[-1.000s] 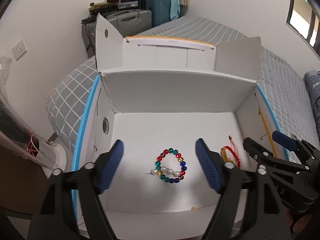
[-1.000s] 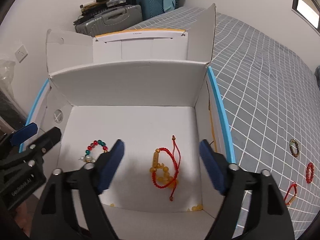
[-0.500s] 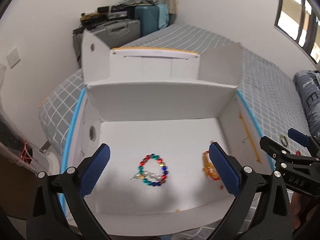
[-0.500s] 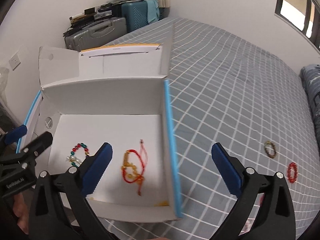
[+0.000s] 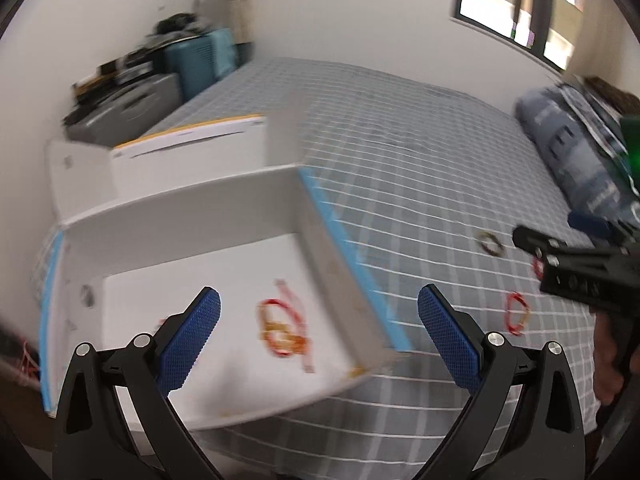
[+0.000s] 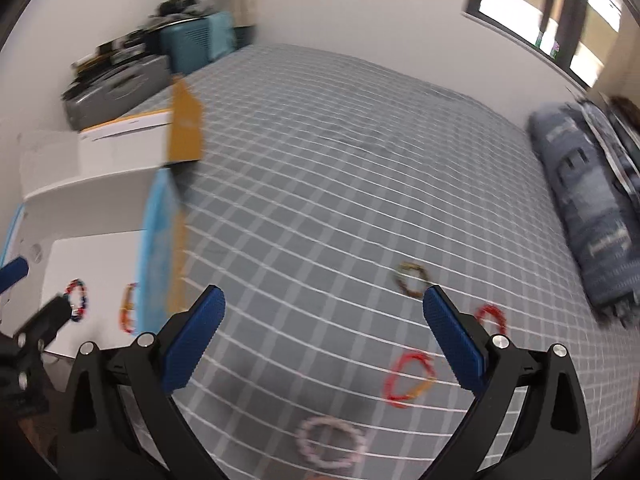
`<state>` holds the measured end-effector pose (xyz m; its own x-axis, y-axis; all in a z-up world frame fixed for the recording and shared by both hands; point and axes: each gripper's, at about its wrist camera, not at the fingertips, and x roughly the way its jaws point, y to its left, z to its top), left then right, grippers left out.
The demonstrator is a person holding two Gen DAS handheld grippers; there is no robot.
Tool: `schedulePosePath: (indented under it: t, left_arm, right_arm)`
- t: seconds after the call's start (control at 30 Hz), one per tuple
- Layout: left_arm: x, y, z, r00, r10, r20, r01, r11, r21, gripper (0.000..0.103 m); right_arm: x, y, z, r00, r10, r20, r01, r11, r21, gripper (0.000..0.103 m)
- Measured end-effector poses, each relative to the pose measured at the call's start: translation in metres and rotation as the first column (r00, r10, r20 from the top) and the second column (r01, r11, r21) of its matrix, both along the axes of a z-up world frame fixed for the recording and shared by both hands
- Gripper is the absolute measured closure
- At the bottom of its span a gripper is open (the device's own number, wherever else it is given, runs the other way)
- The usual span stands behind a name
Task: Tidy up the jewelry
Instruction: 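Move both tools back toward the remaining bracelets on the bed, then grasp the pink bead bracelet with the left tool while the right tool grasps the red bead bracelet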
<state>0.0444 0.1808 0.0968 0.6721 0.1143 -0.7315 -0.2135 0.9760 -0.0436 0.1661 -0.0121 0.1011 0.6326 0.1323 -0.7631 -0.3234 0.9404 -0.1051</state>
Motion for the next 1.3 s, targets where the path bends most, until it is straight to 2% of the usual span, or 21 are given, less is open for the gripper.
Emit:
schedulePosePath:
  t: [0.13,0.3,0.4,0.57,0.63,0.7,0.9,1.17,1.3]
  left_arm:
    - [0.013,-0.053,-0.007,0.993,-0.118,-0.014,0.117,0.992,-0.036,0.006]
    - [0.023,-0.113,-0.027,0.976,-0.212,-0.046,0.211,0.977,-0.013,0.006]
    - [0.027,-0.143,-0.046,0.962,-0.264,-0.071,0.262,0.964,-0.03,0.006]
    - [0.037,-0.185,-0.092,0.944,-0.303,-0.13,0.308,0.951,0.025,0.006]
    - [0.044,-0.191,-0.107,0.944,-0.291,-0.153,0.299,0.954,0.027,0.006]
    - [0.052,-0.194,-0.122,0.941,-0.29,-0.172,0.294,0.956,-0.004,0.006]
    - [0.06,-0.198,-0.148,0.934,-0.286,-0.214,0.29,0.957,-0.012,0.006]
    - [0.062,-0.209,-0.174,0.904,-0.331,-0.272,0.332,0.942,-0.044,0.006]
    - [0.061,-0.213,-0.18,0.897,-0.339,-0.282,0.348,0.937,-0.018,0.008]
  right_arm:
    - [0.014,-0.046,-0.003,0.998,-0.069,-0.009,0.069,0.998,0.004,0.008]
    - [0.041,-0.106,-0.018,0.986,-0.164,-0.018,0.164,0.987,-0.002,0.008]
    - [0.055,-0.134,-0.033,0.979,-0.203,-0.023,0.203,0.979,-0.025,0.008]
    - [0.09,-0.176,-0.073,0.966,-0.248,-0.076,0.245,0.968,-0.045,0.008]
    - [0.101,-0.186,-0.086,0.961,-0.259,-0.096,0.256,0.966,-0.043,0.008]
    - [0.114,-0.199,-0.102,0.954,-0.274,-0.123,0.271,0.962,-0.038,0.008]
    - [0.138,-0.213,-0.138,0.942,-0.279,-0.189,0.279,0.96,-0.029,0.008]
    - [0.151,-0.225,-0.174,0.916,-0.305,-0.262,0.312,0.95,-0.014,0.008]
    - [0.151,-0.227,-0.184,0.91,-0.303,-0.283,0.313,0.95,-0.012,0.016]
